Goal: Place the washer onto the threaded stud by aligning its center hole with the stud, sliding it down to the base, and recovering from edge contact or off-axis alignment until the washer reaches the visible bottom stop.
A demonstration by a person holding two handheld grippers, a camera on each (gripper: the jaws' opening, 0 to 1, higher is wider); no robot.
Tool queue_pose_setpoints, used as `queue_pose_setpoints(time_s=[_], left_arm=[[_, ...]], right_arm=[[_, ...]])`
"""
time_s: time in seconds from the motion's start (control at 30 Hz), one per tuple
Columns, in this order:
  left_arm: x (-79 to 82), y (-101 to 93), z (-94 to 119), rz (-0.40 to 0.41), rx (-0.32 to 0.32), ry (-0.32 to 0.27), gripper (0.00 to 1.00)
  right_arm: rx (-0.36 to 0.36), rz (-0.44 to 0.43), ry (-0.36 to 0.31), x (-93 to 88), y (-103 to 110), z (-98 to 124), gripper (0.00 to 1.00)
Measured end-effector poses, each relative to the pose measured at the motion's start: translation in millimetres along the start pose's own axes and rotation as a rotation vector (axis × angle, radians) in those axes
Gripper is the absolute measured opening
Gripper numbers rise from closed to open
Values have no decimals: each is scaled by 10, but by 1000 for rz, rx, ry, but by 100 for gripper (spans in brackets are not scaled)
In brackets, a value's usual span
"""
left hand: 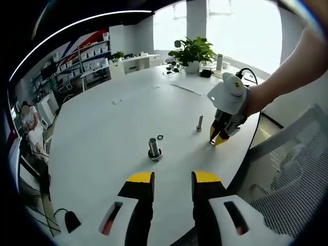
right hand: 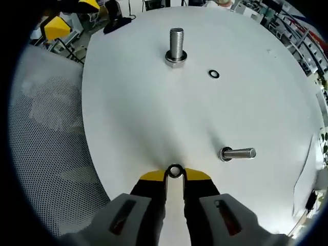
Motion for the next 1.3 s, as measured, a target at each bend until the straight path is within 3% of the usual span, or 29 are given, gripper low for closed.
queue_pose_setpoints(time_s=[0.53, 0.97, 1.3], left_arm=[[8, -4, 4, -8, 3, -5, 27], [3, 20, 4, -21, 18, 3, 27], [1, 41, 7, -27, 28, 4, 27]], right_arm=[[-53, -67, -30, -64, -194, 275, 13], [-93, -109, -92, 97, -373, 515, 13], [-123, -61, -136, 316, -499, 629, 13]])
Point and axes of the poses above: the point that each gripper's makers call its tool centre point, and the gripper's own axes: z roughly backward along the fingers, y roughly to its left, x roughly out of its top, the point moved 4 cm from there along z, roughly backward along the fingers, and after that the axes turned 9 degrees about -y, right-handed, at the moved point
